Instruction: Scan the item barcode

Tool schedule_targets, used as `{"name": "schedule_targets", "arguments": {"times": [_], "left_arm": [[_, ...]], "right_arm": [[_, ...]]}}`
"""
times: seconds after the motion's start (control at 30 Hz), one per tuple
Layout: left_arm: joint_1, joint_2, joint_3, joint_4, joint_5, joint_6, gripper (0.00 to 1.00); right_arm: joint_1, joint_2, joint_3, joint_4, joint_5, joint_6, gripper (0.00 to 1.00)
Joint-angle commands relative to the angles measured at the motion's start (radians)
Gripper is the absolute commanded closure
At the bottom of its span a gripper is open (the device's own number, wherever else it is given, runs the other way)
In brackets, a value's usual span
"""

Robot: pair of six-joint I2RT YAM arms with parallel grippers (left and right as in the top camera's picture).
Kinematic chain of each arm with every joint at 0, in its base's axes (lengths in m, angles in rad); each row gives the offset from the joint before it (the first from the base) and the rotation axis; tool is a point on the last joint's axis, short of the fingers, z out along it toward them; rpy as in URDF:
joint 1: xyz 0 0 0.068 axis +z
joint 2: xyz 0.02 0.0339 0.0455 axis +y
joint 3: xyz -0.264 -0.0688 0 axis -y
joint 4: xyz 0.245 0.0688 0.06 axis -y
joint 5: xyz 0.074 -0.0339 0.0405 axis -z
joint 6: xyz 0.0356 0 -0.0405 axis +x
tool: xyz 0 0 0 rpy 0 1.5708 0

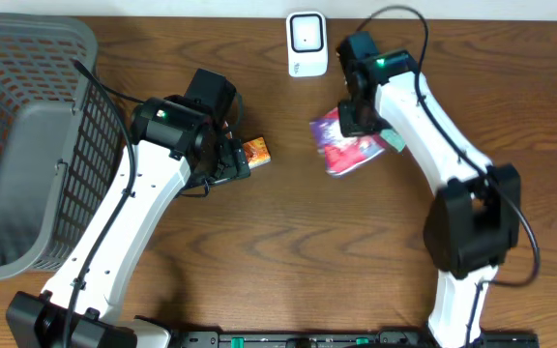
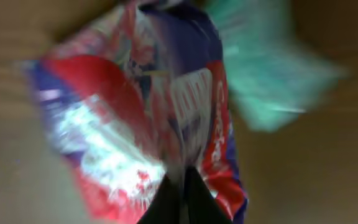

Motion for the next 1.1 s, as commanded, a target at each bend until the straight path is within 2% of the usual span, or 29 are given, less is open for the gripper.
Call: {"name": "schedule_targets", "arguments": {"times": [0.0,0.1,0.3,0.4,0.57,0.6,0.7,0.8,0.97,1.07], "left_arm": [[0.001,0.006,0.0,-0.004,-0.006,0.017,0.02],[0.001,0.006,0.0,-0.004,-0.006,0.017,0.02],[0.001,0.006,0.0,-0.004,-0.006,0.017,0.02],[0.001,0.006,0.0,-0.004,-0.006,0.017,0.02],[0.001,0.006,0.0,-0.004,-0.006,0.017,0.02],[0.001,0.006,0.0,-0.004,-0.006,0.017,0.02],[0.001,0.006,0.0,-0.004,-0.006,0.017,0.02],[0.001,0.006,0.0,-0.004,-0.006,0.017,0.02],[0.001,0.006,0.0,-0.004,-0.006,0.017,0.02],[0.001,0.006,0.0,-0.004,-0.006,0.017,0.02]], "right_arm": [[0.086,-0.031,0.016,-0.04,0.52,0.117,0.99],[0.111,-0.003,-0.015,-0.045,0.569,0.166,0.99],[0.147,0.063,-0.044,-0.033,0.437,0.186,0.99],[0.145,0.058,-0.033,-0.016,0.316,0.171,0.86],[0.12,0.056,0.03,-0.006,0.183,0.024,0.28],[0.114,0.056,0.04,-0.008,0.17,0.012,0.23],[0.09,0.056,0.057,-0.006,0.096,-0.023,0.16],[0.035,0.056,0.069,-0.006,0.013,-0.056,0.14],[-0.166,0.056,0.072,-0.002,-0.419,-0.313,0.04],[-0.291,0.058,0.066,-0.021,-0.623,-0.428,0.04]]}}
